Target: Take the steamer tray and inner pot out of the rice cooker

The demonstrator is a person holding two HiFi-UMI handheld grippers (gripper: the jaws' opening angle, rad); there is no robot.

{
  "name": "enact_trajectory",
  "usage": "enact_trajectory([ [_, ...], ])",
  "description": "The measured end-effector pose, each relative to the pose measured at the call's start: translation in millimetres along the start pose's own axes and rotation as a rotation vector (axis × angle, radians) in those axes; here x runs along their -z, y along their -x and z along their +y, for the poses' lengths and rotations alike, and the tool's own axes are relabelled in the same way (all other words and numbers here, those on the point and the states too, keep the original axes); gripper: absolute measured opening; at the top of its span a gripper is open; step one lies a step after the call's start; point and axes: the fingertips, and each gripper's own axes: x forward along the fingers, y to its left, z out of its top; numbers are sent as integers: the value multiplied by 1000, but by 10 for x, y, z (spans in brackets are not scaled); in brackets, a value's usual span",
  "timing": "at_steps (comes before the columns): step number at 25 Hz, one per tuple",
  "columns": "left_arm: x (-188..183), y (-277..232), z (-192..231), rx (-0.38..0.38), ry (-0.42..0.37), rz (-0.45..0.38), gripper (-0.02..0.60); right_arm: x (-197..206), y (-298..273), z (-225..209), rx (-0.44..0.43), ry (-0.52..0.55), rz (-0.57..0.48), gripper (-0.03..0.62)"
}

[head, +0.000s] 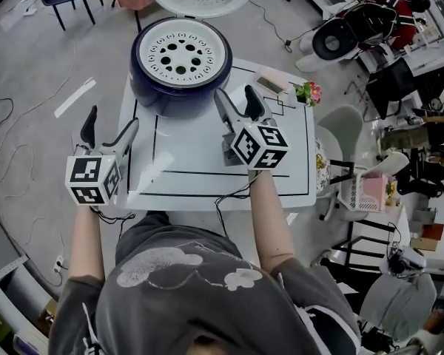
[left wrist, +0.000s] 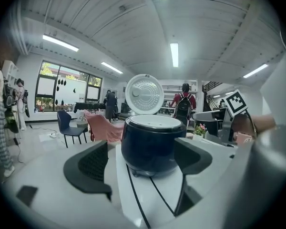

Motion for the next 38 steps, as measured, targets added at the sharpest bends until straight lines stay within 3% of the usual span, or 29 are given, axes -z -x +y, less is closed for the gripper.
enact_trajectory([
  [11, -248, -504, 192, 114, -15, -43, 428, -379, -469, -8, 27, 108, 27, 334],
  [16, -361, -599, 291, 127, -11, -56, 429, -399, -786, 159, -19, 220, 123, 334],
  [19, -538, -475, 461, 116, -33, -54, 428, -542, -947, 427, -97, 291, 160, 333],
  [22, -618, -520, 483, 94, -33, -56, 428, -582, -1072, 481, -245, 383, 224, 331],
  [26, -620, -615, 500, 51, -36, -53, 428, -520, -1266, 479, -420, 667, 329, 328],
  [30, -585, -599, 534, -4, -15, -56, 428, -406, -1443, 461, -463, 907, 384, 269],
  [34, -538, -606, 436, -41, -10, -43, 428, -328, -1497, 423, -535, 878, 385, 265],
  [38, -463, -662, 383, -51, -2, -24, 428, -227, -1438, 360, -665, 877, 517, 264],
])
